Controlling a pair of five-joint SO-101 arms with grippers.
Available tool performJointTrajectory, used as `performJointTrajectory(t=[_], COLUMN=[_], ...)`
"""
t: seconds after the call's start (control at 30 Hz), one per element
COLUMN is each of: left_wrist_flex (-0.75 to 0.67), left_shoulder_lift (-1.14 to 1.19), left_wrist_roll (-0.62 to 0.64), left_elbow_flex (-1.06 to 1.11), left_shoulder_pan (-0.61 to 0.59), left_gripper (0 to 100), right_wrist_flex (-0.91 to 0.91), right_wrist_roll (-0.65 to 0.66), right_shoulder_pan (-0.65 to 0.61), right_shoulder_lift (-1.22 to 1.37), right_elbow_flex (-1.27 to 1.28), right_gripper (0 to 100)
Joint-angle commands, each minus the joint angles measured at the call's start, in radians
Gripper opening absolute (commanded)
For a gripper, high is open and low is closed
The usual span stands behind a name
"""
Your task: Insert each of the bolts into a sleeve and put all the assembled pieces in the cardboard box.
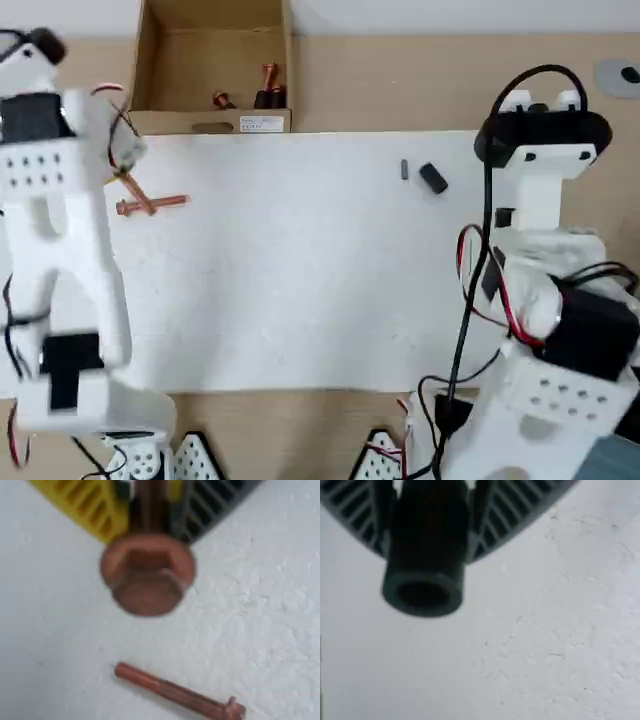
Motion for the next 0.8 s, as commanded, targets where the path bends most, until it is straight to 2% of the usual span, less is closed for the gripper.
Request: performJointTrajectory(t=[0.0,0.17,0.27,0.43,0.57,0.77], left_wrist_flex=[0.011,0.003,-0.052,-0.218,-0.364,-0.535], left_shoulder_lift=[-0.259,-0.522,-0.661,-0.895,-1.073,-1.277], left_wrist_roll=[-0.080,-0.123,-0.146,-0.184,-0.201,-0.193], left_elbow_flex=[0.135,0.342,0.482,0.760,0.990,1.249], left_shoulder_pan=[0.055,0.084,0.087,0.089,0.089,0.103], left_gripper=[0,0,0,0,0,0], right_wrist_flex=[0.018,-0.020,-0.075,-0.255,-0.351,-0.368], right_wrist_roll=[0.063,0.098,0.094,0.092,0.031,-0.112], right_shoulder_pan=[0.010,0.008,0.007,0.005,0.002,-0.213], right_shoulder_lift=[-0.116,-0.303,-0.398,-0.568,-0.679,-0.771], right_elbow_flex=[-0.035,0.124,0.269,0.509,0.679,0.829], right_gripper=[0.9,0.9,0.9,0.9,0.9,0.9])
